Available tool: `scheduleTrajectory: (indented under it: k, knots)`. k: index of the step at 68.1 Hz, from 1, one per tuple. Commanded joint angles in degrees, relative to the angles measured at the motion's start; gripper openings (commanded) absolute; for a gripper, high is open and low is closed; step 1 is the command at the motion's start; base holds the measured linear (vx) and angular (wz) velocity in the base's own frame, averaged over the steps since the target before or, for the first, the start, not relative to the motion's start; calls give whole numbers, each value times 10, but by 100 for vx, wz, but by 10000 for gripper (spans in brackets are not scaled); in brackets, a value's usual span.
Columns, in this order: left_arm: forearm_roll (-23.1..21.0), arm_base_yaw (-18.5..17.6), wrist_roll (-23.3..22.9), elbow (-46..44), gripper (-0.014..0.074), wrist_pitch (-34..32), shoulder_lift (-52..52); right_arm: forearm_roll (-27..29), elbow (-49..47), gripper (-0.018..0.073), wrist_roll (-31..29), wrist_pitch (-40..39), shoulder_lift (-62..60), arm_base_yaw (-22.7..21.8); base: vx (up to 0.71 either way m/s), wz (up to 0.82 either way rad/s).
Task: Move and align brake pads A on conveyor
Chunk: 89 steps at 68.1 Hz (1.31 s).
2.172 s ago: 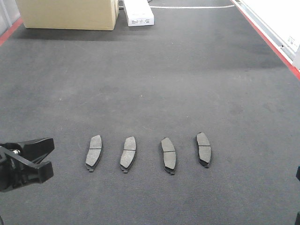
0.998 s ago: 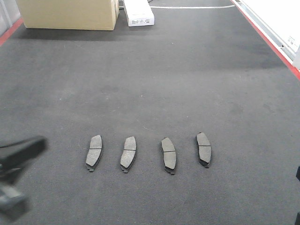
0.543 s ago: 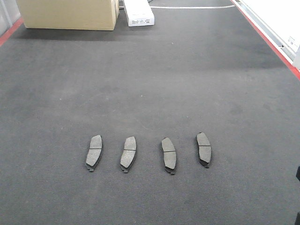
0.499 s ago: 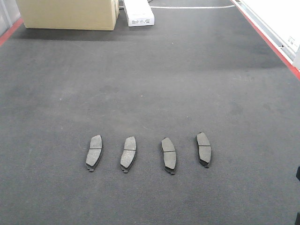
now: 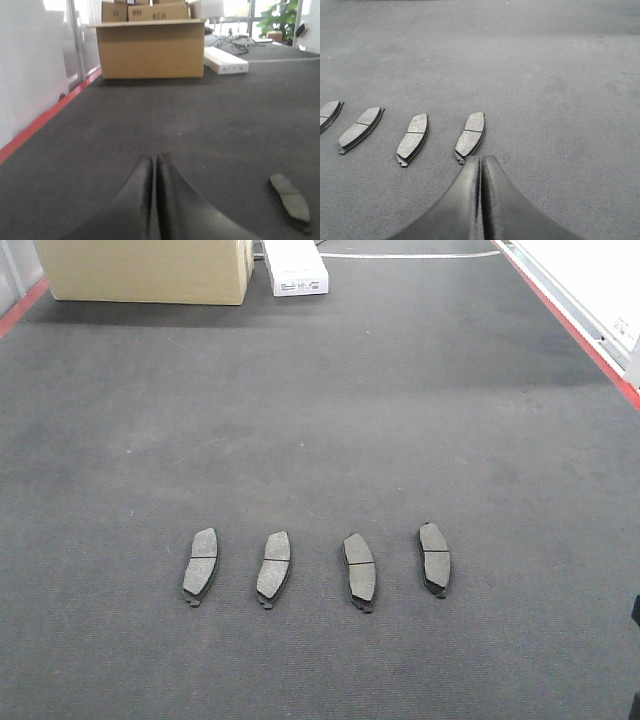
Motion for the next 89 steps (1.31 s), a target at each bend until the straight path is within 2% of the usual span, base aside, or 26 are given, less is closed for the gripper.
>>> scheduleTrajectory:
  k: [1,79,84,89]
  knots:
    - [0,0,0,17,-6,-72,-7,-7,-14,-6,-3,-38,3,-3,0,0]
    - [-3,0,0,29,-6,-62,-7,2,-14,-6,-4,-49,1,-3,0,0]
    - [-3,0,0,29,-6,-62,-7,4,-13,-6,-22,-72,-4,-20,0,0]
    - [-3,0,0,29,-6,-62,-7,19,1,-6,-53,-127,-16,-58,0,0]
